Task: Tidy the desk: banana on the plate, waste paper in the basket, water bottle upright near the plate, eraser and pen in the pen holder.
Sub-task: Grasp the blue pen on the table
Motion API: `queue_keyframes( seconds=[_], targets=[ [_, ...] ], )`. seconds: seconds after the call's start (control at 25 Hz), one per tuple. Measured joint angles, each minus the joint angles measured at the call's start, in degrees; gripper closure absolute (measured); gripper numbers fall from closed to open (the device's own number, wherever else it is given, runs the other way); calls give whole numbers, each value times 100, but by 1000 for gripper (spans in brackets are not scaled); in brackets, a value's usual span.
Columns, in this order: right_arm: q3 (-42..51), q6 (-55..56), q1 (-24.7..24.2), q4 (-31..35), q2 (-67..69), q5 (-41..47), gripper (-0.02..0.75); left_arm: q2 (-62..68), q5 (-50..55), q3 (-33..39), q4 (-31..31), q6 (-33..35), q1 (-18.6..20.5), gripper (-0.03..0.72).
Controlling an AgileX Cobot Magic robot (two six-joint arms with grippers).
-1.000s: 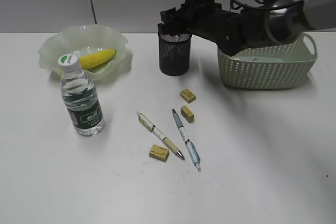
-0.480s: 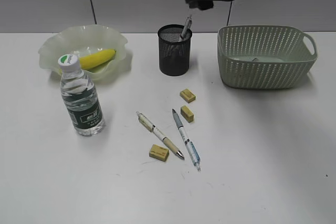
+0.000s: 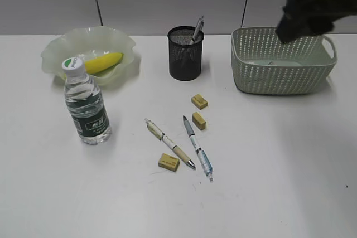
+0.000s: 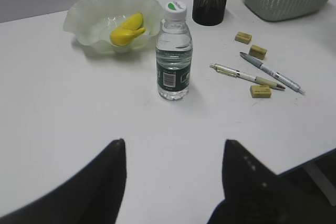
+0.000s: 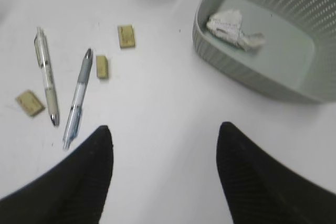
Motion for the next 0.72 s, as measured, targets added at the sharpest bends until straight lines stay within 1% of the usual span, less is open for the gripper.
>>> queue_keyframes(
  seconds=[0.32, 0.44, 0.72],
  targets=[
    [1814, -4, 0, 0, -2741, 714, 244, 0, 0, 0, 0, 0, 0, 253],
    [2371, -4, 0, 0, -3852, 959, 244, 0, 0, 0, 0, 0, 0, 253],
    [3396, 50, 0, 61, -6216, 1207, 244, 0, -5, 0, 0, 0, 0, 253]
  ],
)
